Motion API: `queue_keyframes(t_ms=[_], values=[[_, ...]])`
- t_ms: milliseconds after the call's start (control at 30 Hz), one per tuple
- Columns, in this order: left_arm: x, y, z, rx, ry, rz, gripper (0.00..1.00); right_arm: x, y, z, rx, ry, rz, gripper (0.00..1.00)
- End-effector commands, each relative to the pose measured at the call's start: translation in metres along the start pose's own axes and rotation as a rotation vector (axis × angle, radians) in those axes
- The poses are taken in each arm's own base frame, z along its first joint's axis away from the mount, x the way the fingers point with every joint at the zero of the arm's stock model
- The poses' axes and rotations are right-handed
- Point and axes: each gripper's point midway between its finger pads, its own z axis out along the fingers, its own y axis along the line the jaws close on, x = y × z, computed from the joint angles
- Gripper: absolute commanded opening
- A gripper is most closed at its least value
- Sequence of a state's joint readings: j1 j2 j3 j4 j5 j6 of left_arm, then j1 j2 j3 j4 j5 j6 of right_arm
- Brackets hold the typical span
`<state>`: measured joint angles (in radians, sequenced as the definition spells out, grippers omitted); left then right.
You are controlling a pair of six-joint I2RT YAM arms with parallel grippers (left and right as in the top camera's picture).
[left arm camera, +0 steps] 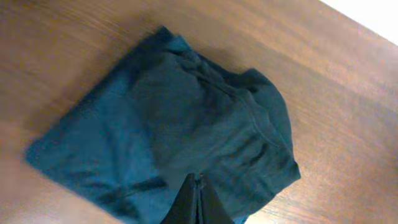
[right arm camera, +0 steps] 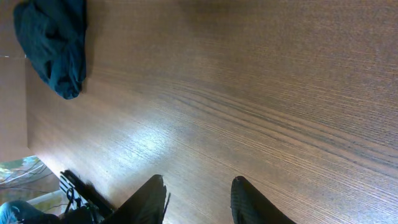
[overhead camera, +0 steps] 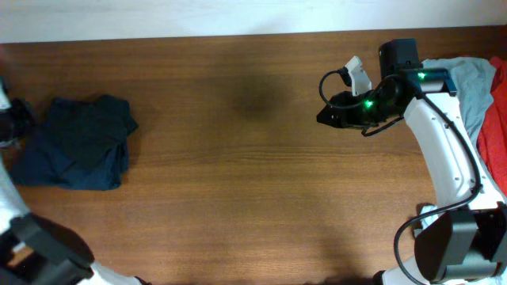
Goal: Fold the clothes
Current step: 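Carry the green shirt left and place it on the navy garment, then release the shirt and lift the left gripper away from the stack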
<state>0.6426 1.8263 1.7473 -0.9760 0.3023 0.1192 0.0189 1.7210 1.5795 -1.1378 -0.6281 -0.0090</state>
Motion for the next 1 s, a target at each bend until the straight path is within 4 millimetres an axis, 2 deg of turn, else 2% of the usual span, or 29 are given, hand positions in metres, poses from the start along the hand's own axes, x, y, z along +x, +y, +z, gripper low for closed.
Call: queue_keyframes(t_ms=[0,100,200,267,333,400,500,633,667,700,733,800,867,900,967], values=[[0.045,-0.007,0.072,0.053,0.193,-0.016,0.01,-0.002,0.002,-0.008,0.007,-0.017,-0.014,0.40],[0.075,0.003,0.114,0.042,0.313,-0.038,0.00,0.001,0.002,-0.008,0.007,-0.006,-0.006,0.40],[0.096,0.014,0.138,0.026,0.385,-0.059,0.01,0.003,0.002,-0.008,0.007,0.001,-0.001,0.40],[0.096,0.014,0.138,0.034,0.385,-0.065,0.01,0.004,0.002,-0.008,0.006,0.005,0.002,0.40],[0.084,0.007,0.127,0.059,0.353,-0.062,0.01,0.004,0.002,-0.008,0.007,0.003,0.001,0.40],[0.056,-0.008,0.095,0.098,0.279,-0.045,0.00,0.001,0.002,-0.008,0.007,-0.006,-0.006,0.40],[0.025,-0.035,0.042,0.150,0.184,-0.013,0.01,-0.005,0.004,-0.014,0.008,-0.028,-0.016,0.40],[-0.003,-0.085,-0.045,0.208,0.031,0.131,0.03,-0.019,0.019,-0.040,0.014,-0.110,-0.079,0.40],[-0.005,-0.102,-0.071,0.216,-0.015,0.204,0.05,-0.024,0.030,-0.056,0.018,-0.157,-0.131,0.40],[-0.005,-0.117,-0.092,0.223,-0.053,0.268,0.08,-0.025,0.035,-0.063,0.020,-0.177,-0.150,0.40],[-0.001,-0.133,-0.115,0.231,-0.093,0.331,0.16,-0.027,0.046,-0.080,0.030,-0.224,-0.185,0.40],[0.015,-0.161,-0.163,0.224,-0.165,0.424,0.37,-0.023,0.073,-0.118,0.040,-0.329,-0.278,0.40],[0.028,-0.171,-0.189,0.206,-0.195,0.462,0.39,-0.012,0.089,-0.141,0.053,-0.388,-0.317,0.41],[0.043,-0.177,-0.207,0.203,-0.205,0.485,0.40,-0.001,0.096,-0.156,0.081,-0.422,-0.334,0.41],[0.059,-0.183,-0.223,0.215,-0.204,0.502,0.46,0.016,0.100,-0.175,0.136,-0.457,-0.342,0.44]])
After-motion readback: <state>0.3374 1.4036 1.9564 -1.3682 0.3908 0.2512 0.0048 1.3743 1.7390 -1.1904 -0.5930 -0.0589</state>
